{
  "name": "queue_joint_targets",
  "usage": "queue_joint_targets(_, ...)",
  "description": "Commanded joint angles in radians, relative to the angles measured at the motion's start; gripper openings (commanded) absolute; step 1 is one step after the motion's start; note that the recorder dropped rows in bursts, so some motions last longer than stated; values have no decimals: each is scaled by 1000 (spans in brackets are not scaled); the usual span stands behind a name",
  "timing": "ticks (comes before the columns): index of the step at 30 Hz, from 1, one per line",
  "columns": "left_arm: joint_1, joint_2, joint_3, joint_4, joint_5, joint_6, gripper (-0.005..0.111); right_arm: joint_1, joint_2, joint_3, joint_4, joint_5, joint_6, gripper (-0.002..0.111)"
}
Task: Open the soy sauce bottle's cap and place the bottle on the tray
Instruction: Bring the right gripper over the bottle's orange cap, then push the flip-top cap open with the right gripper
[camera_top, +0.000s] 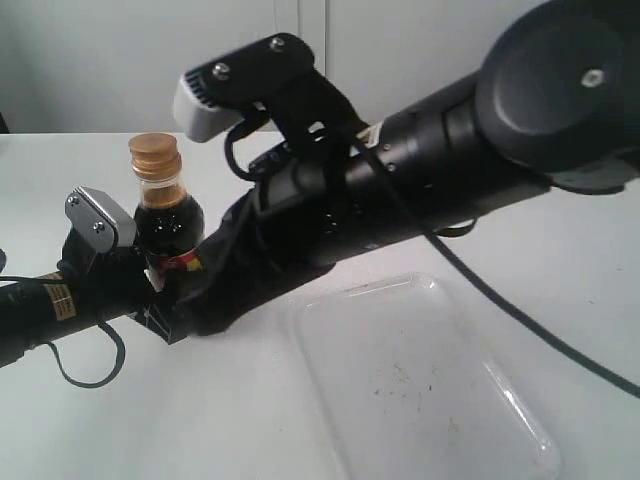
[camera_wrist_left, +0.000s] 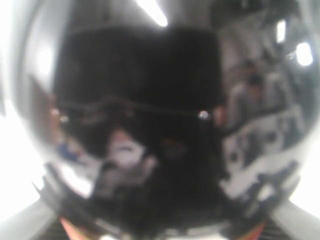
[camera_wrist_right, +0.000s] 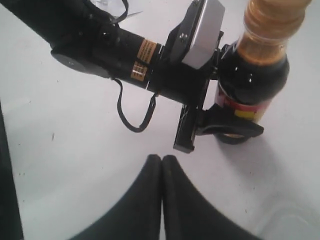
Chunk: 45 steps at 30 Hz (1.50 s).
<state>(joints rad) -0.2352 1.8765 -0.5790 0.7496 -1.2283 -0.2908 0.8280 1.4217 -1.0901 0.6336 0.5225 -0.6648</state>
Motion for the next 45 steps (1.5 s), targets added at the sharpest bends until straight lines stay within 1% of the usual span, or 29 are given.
queue_joint_targets(1,0,0,7,18,7,2,0,14,76,-64,6,-35,-8,0)
queue_joint_targets(7,0,0,7,18,7,2,0,14,179,-172,6,-37,-5,0)
queue_joint_targets(13,0,0,7,18,7,2,0,14,217,-236,6,-51,8,0)
queue_joint_targets(28,0,0,7,19,7,3,0,14,234,-248,2,-150,15,0)
queue_joint_targets(36,0,0,7,22,7,3,0,14,262,-248,2,-141,32,0)
queue_joint_targets(45,0,0,9,21,7,6,0,14,275,-252,-1,-228,32,0)
